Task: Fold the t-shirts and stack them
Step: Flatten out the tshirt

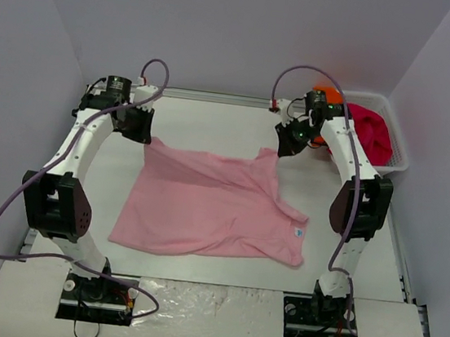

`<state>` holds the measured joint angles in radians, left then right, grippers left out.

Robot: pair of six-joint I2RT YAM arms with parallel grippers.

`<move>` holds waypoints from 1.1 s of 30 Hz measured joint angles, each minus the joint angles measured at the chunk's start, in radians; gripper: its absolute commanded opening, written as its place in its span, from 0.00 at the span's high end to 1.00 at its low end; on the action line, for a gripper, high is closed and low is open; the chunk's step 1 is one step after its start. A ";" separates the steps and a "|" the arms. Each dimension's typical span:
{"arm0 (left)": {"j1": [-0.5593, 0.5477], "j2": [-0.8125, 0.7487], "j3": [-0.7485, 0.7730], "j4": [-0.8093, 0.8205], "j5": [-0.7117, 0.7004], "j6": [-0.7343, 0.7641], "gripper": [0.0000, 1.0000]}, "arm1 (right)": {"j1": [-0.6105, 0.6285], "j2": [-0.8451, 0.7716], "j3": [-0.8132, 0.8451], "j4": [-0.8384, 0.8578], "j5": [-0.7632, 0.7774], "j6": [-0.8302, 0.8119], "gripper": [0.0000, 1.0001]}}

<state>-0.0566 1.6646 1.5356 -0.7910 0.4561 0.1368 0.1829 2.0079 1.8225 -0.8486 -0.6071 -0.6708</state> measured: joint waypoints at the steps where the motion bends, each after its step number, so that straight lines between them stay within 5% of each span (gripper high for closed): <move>1: 0.000 0.000 0.036 -0.005 -0.010 -0.004 0.98 | 0.000 -0.001 0.050 0.018 0.018 0.022 1.00; 10: 0.010 -0.051 0.273 0.017 -0.074 -0.064 0.98 | 0.000 -0.024 0.399 0.100 0.174 0.174 1.00; 16: 0.013 -0.213 0.262 0.014 -0.085 -0.067 0.98 | 0.000 -0.215 0.283 0.102 0.197 0.184 1.00; 23: 0.013 -0.516 0.072 0.006 -0.074 -0.045 0.98 | 0.003 -0.579 0.034 0.083 0.172 0.165 1.00; 33: 0.013 -0.703 0.100 -0.007 -0.068 -0.042 0.98 | 0.008 -0.739 0.112 0.072 0.161 0.177 1.00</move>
<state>-0.0437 0.9611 1.6352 -0.7979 0.3885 0.0944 0.1905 1.2686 1.9343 -0.7765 -0.4458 -0.4942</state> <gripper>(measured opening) 0.031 0.005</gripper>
